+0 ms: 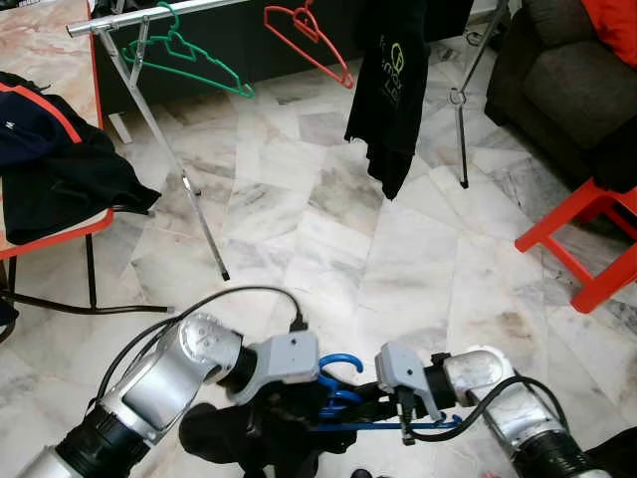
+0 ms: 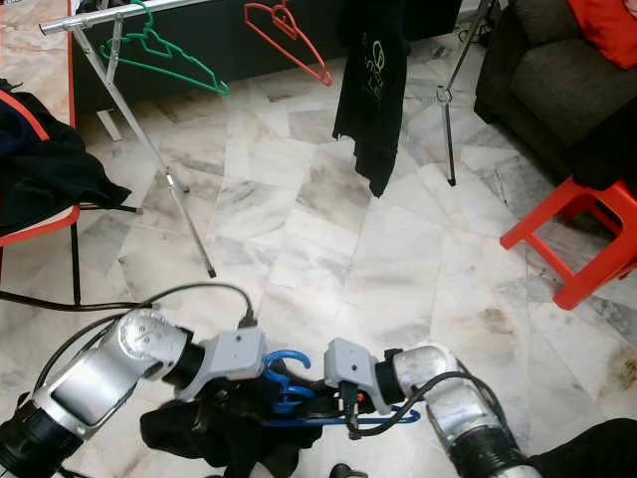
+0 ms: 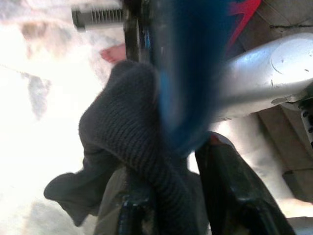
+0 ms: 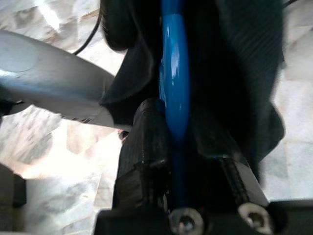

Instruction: Hang hanger

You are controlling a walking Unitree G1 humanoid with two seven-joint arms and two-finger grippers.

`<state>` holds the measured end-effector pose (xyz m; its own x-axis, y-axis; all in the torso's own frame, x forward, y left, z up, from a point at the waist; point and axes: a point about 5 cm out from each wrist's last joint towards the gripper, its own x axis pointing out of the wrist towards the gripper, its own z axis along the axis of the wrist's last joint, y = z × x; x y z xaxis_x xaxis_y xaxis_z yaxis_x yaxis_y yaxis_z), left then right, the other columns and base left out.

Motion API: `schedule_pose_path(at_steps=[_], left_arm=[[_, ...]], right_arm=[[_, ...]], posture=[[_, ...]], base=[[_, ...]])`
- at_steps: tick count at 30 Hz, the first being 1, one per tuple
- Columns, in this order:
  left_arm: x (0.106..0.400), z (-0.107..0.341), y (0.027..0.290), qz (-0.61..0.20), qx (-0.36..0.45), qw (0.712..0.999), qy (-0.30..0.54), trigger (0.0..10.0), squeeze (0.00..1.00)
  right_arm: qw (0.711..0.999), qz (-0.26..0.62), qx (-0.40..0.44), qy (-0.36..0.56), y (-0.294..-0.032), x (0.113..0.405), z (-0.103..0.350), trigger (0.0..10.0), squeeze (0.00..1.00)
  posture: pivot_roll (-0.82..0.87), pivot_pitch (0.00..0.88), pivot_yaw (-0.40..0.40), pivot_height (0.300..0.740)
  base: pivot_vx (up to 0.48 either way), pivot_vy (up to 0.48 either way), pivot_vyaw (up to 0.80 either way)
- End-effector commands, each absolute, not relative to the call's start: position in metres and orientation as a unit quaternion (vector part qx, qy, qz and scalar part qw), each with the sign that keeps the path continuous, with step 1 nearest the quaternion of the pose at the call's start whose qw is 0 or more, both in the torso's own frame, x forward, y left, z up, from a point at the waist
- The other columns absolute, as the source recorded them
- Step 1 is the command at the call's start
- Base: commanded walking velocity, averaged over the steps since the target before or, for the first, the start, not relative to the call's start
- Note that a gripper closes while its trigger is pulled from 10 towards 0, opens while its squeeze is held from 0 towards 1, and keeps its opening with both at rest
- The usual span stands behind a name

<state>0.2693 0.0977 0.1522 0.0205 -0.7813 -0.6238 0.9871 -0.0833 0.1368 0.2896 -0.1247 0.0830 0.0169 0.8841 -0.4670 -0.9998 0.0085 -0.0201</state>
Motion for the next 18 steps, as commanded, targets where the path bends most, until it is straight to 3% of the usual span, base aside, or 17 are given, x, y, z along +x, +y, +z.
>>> schedule_pose_path(at_steps=[1,6,9,15,18], left_arm=[[0.262,0.155,0.099,-0.702,0.287,0.628,0.171,10.0,1.0],[0.267,0.16,0.111,-0.681,0.3,0.645,0.171,10.0,1.0],[0.272,0.16,0.117,-0.665,0.312,0.655,0.175,10.0,1.0],[0.285,0.166,0.122,-0.617,0.316,0.704,0.151,10.0,1.0],[0.29,0.167,0.117,-0.593,0.298,0.736,0.133,10.0,1.0]], right_arm=[[0.72,0.656,-0.162,0.158,-0.128,0.291,0.08,0.0,0.0],[0.759,0.618,-0.151,0.141,-0.129,0.295,0.08,0.0,0.0],[0.765,0.613,-0.144,0.138,-0.129,0.294,0.079,0.0,0.0],[0.775,0.604,-0.133,0.133,-0.13,0.287,0.077,0.0,0.0],[0.8,0.577,-0.118,0.115,-0.13,0.29,0.079,0.0,0.0]], posture=[[0.02,0.255,-0.011,0.74],[0.02,0.248,-0.014,0.74],[0.02,0.248,-0.015,0.74],[0.01,0.249,-0.021,0.74],[0.01,0.249,-0.025,0.74]], base=[[0.0,0.0,0.0],[0.0,0.0,0.0],[0.0,0.0,0.0],[0.0,0.0,0.0],[0.0,0.0,0.0]])
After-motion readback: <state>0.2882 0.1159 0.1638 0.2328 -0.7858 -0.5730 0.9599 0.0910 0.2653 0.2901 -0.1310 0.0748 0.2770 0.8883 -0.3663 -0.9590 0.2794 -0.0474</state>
